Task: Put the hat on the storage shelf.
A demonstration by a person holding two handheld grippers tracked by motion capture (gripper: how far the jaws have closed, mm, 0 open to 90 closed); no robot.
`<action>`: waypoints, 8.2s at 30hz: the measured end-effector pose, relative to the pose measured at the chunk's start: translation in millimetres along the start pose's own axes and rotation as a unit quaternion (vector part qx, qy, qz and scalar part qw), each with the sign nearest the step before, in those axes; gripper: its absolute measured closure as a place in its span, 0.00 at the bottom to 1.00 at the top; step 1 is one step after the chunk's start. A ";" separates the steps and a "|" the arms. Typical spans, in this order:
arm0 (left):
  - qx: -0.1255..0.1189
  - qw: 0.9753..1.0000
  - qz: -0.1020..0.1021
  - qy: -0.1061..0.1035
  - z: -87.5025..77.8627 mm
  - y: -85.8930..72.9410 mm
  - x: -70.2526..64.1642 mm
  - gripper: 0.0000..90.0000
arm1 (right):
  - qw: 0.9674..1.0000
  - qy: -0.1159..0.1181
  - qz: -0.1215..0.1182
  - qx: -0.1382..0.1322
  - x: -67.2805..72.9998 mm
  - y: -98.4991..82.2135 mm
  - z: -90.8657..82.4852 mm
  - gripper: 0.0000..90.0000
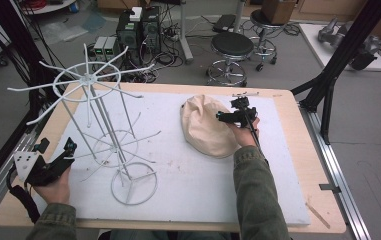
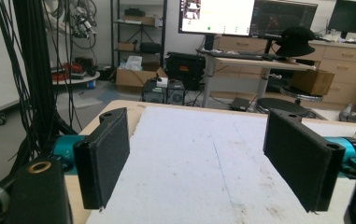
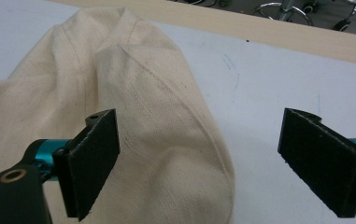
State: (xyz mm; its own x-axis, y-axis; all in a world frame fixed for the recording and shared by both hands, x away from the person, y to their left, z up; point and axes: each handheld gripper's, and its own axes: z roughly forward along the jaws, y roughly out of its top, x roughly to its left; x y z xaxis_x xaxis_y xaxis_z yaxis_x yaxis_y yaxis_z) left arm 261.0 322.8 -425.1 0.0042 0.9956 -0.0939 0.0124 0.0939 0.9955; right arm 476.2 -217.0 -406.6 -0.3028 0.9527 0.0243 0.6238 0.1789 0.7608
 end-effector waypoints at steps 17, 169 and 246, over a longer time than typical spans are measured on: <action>0.000 1.000 -0.002 0.000 0.1 -0.1 0.6 0.26 | 0.999 -0.008 0.014 0.051 -0.8 -9.7 18.1 0.13; 0.007 1.000 -0.026 -0.016 6.4 -3.0 -3.1 0.27 | 0.855 0.246 0.026 -0.455 46.3 13.4 -228.2 0.84; 0.009 0.999 -0.042 -0.017 6.0 -3.0 1.2 0.27 | 0.855 0.370 -0.075 -0.355 101.6 -10.6 -157.9 0.73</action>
State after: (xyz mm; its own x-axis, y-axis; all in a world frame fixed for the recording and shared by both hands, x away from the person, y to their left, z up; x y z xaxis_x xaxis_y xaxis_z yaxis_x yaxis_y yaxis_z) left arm 267.0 323.6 -428.2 0.0369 0.9835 -0.1774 0.0312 0.1763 0.9838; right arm 325.0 -160.8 -309.8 -0.8780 0.4689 0.0967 0.0236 -0.1593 0.9869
